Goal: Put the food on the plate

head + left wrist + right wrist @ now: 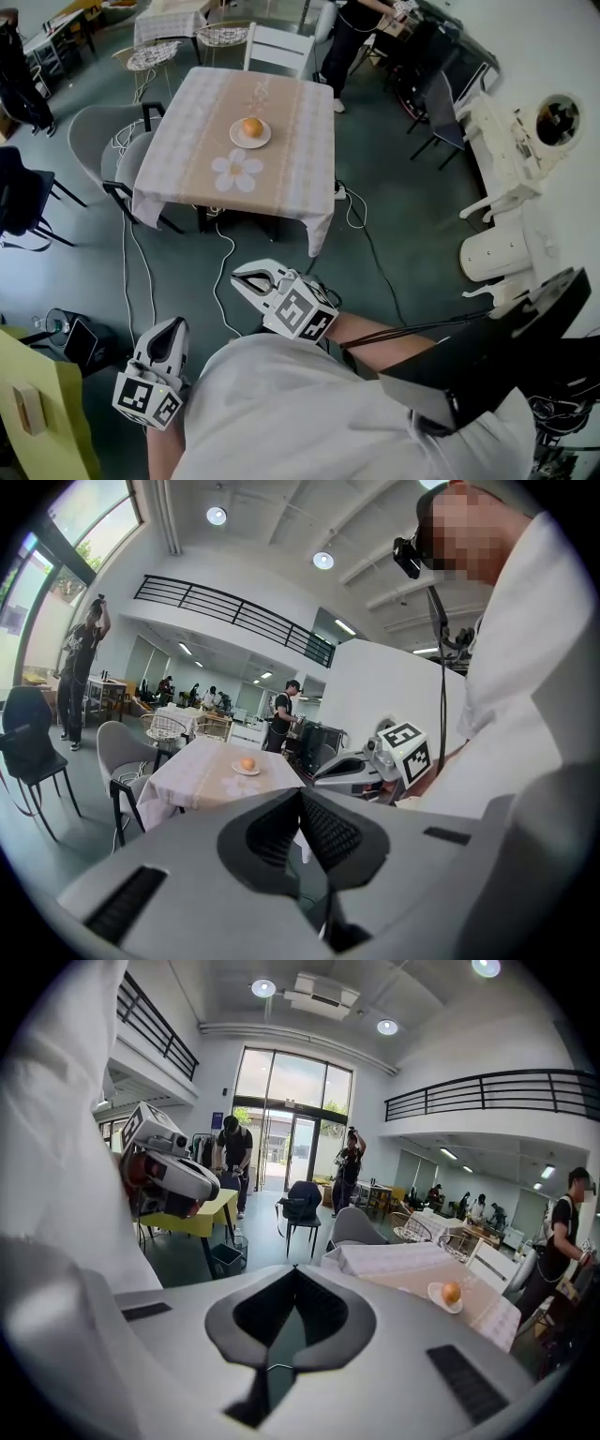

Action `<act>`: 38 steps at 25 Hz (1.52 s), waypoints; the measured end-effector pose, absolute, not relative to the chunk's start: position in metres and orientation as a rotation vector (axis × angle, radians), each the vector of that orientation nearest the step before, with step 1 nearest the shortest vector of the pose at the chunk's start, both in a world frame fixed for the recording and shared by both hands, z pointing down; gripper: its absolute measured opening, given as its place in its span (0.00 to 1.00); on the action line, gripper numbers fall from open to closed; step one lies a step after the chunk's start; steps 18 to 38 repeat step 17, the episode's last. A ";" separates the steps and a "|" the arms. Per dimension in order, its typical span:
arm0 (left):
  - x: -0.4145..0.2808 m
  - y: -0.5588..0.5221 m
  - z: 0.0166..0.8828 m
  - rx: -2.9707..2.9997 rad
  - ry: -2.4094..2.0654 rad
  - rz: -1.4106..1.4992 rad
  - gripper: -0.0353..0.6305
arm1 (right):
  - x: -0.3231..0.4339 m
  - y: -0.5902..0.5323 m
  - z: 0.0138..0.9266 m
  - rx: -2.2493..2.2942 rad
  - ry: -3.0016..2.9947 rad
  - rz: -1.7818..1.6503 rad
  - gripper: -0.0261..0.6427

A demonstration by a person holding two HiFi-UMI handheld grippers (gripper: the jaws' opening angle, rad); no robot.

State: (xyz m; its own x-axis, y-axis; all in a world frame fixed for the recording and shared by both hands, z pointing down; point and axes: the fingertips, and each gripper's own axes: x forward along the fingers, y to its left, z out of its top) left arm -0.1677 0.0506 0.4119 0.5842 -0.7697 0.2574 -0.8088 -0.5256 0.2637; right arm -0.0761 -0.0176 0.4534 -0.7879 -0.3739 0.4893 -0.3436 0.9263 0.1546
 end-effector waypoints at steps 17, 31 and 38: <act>-0.175 0.038 0.414 2.448 -1.268 0.144 0.07 | -0.089 -0.029 0.457 0.485 -2.552 -0.075 0.06; -0.175 0.038 0.414 2.448 -1.268 0.144 0.07 | -0.089 -0.029 0.457 0.485 -2.552 -0.075 0.06; -0.175 0.038 0.414 2.448 -1.268 0.144 0.07 | -0.089 -0.029 0.457 0.485 -2.552 -0.075 0.06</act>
